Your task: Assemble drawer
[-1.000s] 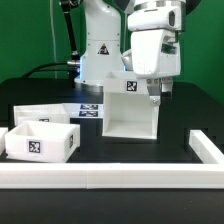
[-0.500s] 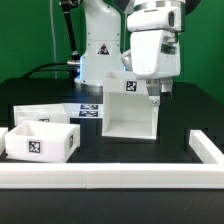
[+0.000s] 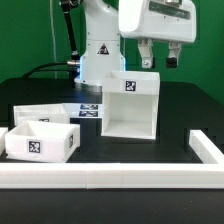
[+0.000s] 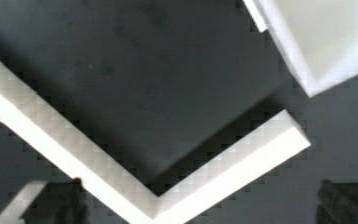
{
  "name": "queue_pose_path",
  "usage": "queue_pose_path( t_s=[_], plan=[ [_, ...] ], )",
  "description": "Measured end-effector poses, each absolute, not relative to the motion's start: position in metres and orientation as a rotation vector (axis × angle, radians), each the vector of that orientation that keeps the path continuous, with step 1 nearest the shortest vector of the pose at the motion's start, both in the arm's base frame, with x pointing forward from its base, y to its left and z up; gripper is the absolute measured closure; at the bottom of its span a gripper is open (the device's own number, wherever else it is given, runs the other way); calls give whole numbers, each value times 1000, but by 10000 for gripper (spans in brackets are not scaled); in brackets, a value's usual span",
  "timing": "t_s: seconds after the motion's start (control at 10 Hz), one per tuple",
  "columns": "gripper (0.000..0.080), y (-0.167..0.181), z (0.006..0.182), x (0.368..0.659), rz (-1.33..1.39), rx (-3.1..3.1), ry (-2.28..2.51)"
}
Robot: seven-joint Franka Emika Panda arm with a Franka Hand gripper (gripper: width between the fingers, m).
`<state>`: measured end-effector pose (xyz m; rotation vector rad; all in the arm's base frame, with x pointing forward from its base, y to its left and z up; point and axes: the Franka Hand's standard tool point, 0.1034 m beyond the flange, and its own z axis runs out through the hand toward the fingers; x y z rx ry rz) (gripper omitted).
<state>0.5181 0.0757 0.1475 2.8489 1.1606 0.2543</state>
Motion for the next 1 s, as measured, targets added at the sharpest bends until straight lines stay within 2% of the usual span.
queue_pose_path(
  t_s=[0.3,0.4,0.7,1.0],
  plan=[
    [150,76,142,517,275,3020,732],
    [150,75,132,508,274,3082,508],
    [150,84,136,478,200,3162,-41],
    [150,80,142,462,181,3163,-71]
  ],
)
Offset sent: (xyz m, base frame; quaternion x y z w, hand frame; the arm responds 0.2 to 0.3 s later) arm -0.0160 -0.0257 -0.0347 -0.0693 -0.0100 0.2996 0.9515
